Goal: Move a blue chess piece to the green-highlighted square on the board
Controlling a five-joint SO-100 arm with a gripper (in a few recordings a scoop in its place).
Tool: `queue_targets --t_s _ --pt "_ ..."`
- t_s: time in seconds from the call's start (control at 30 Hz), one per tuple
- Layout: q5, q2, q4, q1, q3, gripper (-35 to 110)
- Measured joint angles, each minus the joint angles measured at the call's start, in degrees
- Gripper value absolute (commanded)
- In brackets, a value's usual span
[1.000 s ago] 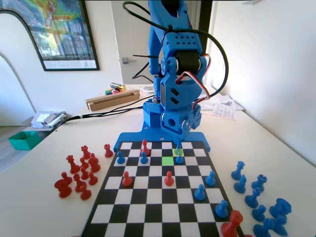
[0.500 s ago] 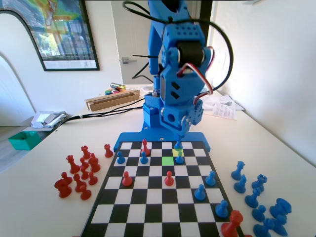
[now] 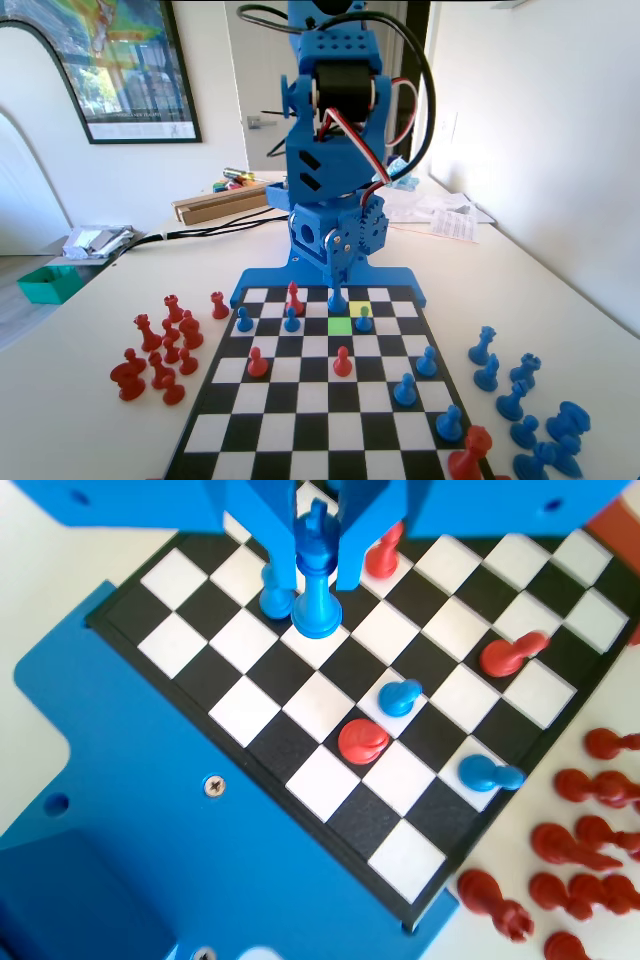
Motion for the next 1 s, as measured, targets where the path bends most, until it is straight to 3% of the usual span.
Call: queue_targets --t_s 0.8,1.0 --pt "1.76 -4.92 -11.43 -1.58 4.31 1" --pt "0.88 -4.92 -12.57 -0.79 5.27 10"
